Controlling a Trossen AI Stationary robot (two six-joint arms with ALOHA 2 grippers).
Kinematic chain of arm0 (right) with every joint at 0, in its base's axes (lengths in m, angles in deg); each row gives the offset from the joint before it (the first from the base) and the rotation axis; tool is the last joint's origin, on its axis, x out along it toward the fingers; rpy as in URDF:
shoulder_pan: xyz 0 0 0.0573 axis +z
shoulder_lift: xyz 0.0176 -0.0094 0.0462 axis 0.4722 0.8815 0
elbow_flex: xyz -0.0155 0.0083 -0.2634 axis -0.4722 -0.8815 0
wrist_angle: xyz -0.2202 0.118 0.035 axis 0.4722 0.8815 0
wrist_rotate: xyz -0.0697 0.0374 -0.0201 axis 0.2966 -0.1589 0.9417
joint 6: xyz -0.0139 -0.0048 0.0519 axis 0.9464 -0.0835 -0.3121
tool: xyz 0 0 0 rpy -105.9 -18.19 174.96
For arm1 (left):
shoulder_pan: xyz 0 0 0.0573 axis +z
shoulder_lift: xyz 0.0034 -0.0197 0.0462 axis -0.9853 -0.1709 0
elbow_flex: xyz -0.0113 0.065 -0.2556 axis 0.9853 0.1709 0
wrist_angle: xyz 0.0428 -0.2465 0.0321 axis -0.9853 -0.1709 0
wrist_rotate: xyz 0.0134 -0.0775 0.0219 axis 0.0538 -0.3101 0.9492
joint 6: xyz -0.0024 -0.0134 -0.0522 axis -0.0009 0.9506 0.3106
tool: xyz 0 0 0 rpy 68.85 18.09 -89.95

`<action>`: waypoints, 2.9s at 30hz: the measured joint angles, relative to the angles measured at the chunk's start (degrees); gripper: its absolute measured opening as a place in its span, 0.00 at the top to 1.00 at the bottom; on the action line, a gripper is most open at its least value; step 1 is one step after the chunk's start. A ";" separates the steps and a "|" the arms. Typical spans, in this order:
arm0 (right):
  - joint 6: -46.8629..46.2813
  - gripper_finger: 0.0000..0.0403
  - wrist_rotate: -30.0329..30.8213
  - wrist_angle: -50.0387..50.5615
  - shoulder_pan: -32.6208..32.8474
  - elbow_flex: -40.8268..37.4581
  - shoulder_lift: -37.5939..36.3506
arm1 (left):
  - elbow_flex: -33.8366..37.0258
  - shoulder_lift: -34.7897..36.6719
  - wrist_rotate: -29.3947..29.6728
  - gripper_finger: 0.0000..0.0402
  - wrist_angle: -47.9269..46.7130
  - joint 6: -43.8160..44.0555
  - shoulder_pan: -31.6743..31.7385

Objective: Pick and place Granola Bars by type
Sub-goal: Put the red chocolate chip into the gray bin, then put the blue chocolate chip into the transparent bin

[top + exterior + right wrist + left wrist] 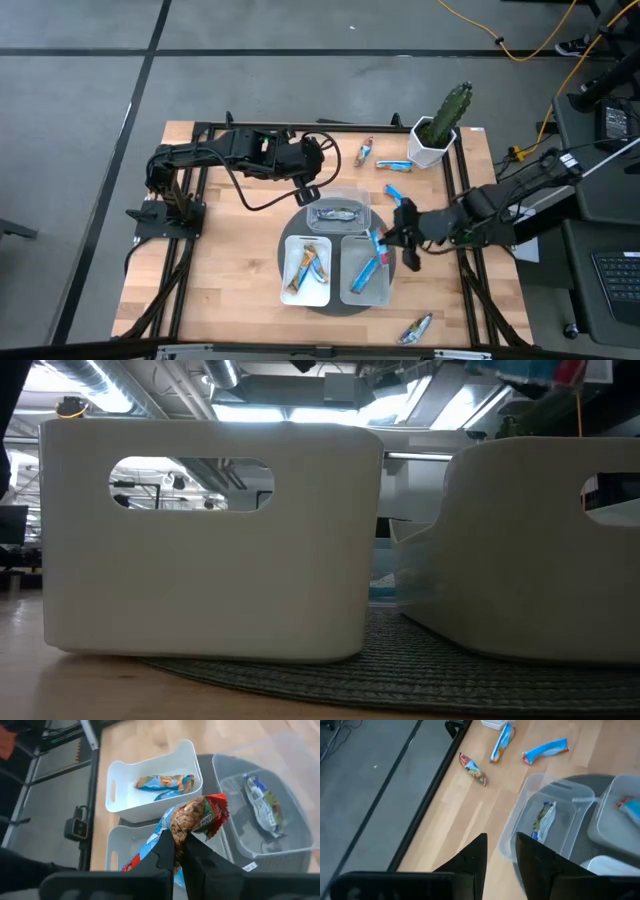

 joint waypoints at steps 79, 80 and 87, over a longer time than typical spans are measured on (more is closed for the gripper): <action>-60.67 0.65 -13.23 -5.27 32.09 -1.10 24.71 | -0.04 0.71 -1.47 0.81 -0.47 -12.19 0.31; -58.86 0.65 -14.46 -5.33 32.09 -1.27 24.72 | -0.04 0.71 -1.48 0.81 -0.47 -12.17 0.44; -40.99 0.63 -15.26 -4.51 32.07 -1.88 24.72 | -0.04 0.71 -1.44 0.81 -0.44 -10.18 1.27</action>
